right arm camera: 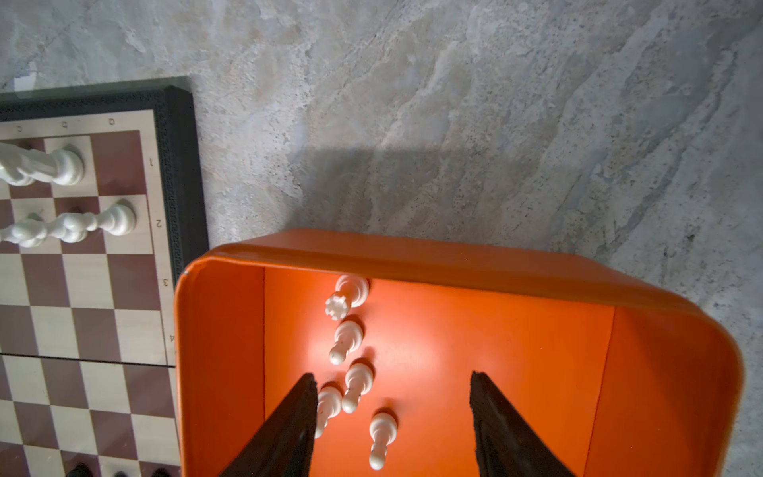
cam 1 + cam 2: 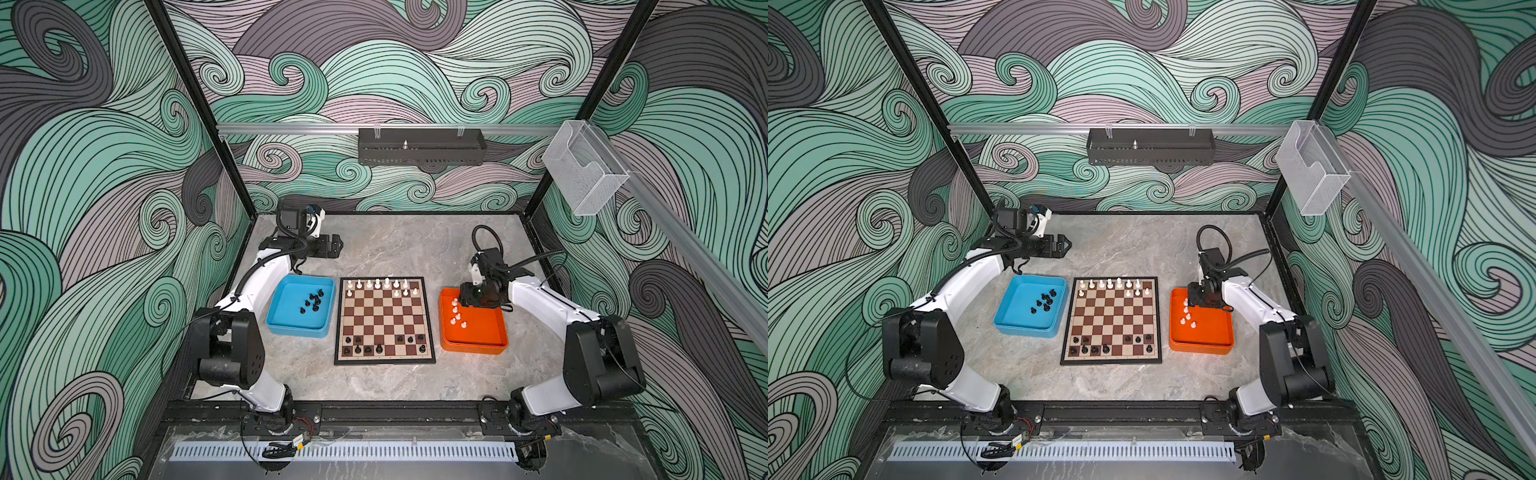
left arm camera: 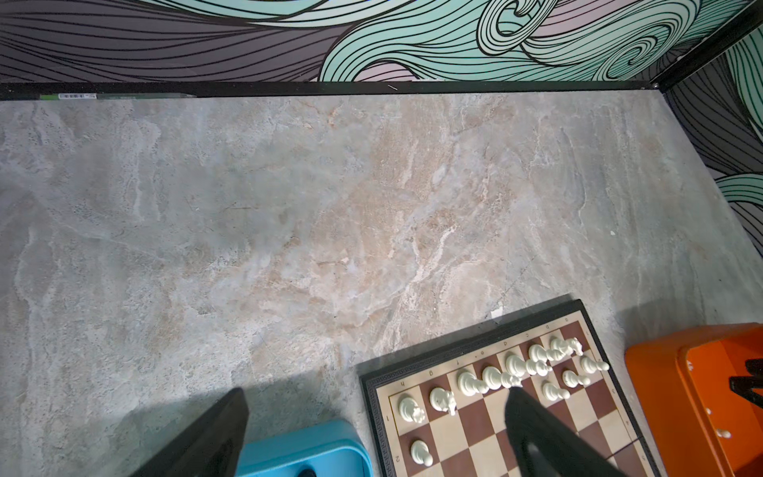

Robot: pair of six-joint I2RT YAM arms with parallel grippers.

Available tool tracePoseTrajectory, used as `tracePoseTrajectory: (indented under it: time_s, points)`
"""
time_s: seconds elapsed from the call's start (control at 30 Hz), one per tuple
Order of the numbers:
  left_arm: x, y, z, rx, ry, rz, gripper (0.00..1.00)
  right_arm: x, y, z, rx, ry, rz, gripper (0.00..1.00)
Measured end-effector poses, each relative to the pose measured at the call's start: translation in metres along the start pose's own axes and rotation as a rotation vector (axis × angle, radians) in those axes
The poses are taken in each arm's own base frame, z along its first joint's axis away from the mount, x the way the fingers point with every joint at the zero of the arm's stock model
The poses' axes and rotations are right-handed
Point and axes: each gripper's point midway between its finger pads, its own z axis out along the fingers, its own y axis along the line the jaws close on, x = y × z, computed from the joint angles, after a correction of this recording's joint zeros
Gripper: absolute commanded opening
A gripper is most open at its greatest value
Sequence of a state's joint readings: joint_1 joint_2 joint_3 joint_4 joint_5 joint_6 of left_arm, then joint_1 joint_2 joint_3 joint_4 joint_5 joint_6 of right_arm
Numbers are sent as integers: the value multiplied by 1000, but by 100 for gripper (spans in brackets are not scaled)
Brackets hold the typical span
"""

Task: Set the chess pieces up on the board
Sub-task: 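Lower the right gripper into the orange tray and grasp a white pawn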

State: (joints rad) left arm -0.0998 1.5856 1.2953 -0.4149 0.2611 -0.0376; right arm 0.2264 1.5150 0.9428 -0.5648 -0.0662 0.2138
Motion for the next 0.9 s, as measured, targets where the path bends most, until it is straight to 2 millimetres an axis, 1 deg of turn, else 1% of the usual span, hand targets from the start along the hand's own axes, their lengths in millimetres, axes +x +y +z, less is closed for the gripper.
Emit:
tracePoseTrajectory:
  time_s: [0.37,0.6,0.9]
  points:
    - [9,3,10,-2,63,-26,99,-8,9,8,2,1,-4,56]
    - [10,3,10,-2,75,-35,99,-10,12,17,4,10,11,50]
    - [15,4,12,-3,95,-41,99,-11,17,21,2,7,8,47]
